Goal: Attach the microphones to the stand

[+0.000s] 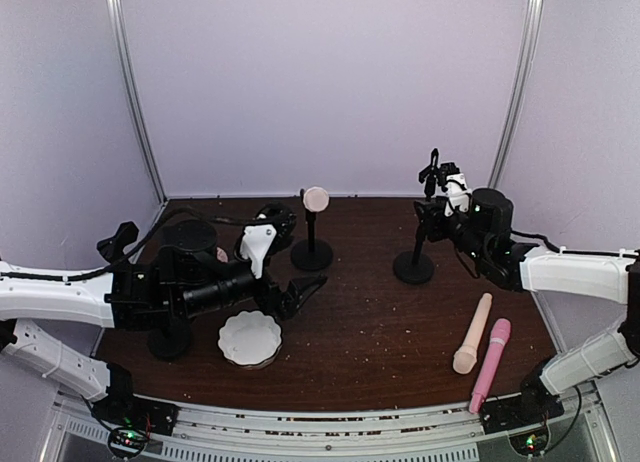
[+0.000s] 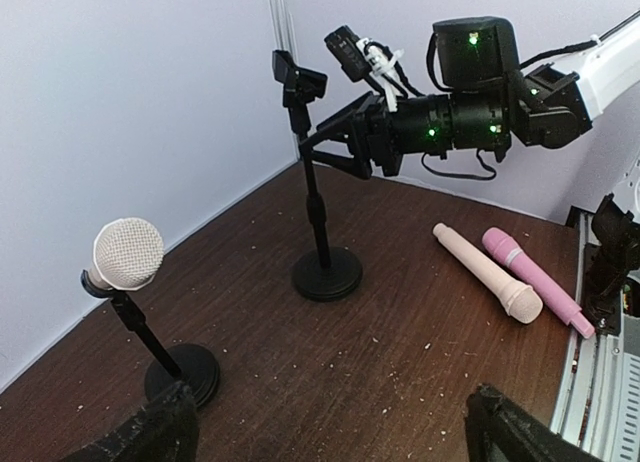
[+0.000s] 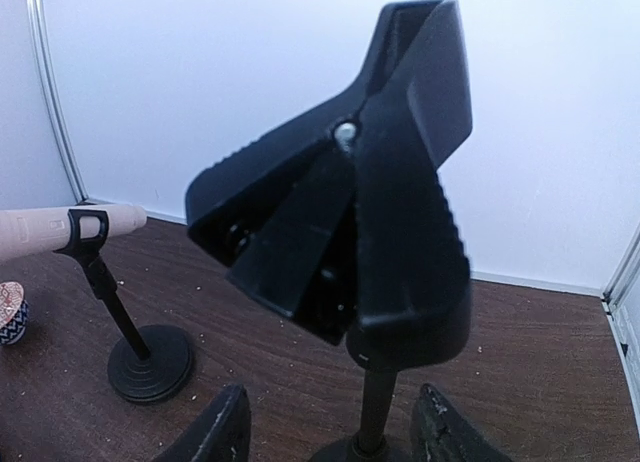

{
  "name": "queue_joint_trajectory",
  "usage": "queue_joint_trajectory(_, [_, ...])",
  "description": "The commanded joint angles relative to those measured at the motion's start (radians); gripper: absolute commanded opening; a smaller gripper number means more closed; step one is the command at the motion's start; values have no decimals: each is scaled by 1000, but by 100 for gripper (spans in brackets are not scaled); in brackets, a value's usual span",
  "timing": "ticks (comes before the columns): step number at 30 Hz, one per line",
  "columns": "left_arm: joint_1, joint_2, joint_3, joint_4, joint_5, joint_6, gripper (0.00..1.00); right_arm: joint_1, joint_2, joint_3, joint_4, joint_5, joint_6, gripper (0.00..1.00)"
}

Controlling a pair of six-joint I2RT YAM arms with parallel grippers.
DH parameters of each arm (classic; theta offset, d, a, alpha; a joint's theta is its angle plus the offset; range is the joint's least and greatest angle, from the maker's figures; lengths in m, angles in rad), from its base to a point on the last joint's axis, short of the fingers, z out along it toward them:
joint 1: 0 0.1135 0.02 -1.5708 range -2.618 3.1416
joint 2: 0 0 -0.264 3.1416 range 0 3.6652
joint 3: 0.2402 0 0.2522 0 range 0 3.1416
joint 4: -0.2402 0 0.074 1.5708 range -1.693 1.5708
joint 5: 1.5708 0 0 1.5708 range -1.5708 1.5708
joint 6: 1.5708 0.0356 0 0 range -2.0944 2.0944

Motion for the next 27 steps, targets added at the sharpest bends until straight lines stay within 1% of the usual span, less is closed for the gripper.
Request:
queue_joint_trajectory(1, [8,9,7,36,17,9,95,5,10,-11,7,52,-1,56])
queue_joint_trajectory(5, [8,16,14,31,19,13,95,5,33,-13,41,104,-18,56])
queue_joint_trajectory(7, [8,17,16,30,15,12,95,3,60,-9,66,112,-33,61])
queue_joint_trajectory(9, [8,16,16,31,14,11,95,1,96,6,83,112,-54,63])
queue_joint_trajectory(13, [8,18,23,13,21,10,95,-1,177,6,206,145,-85,62])
queue_joint_trajectory(16, [8,19,33,-6,21,16,95,-2,236,3,303,170,-112,56])
queue_joint_trajectory(19, [8,17,37,-12,16,17,95,-2,266,-8,383,174,-126,47])
queue_joint_trajectory(21, [8,18,36,-11,13,13,95,-3,277,-2,394,172,-129,39])
queue_joint_trajectory(22, [8,19,36,-10,13,9,95,-4,281,-2,399,171,-133,33])
queue_joint_trajectory(24, [8,22,34,-7,14,1,95,-4,284,-7,421,178,-139,24])
queue_joint_trajectory(27, [8,30,35,-6,20,-5,95,-4,284,-19,452,180,-150,14])
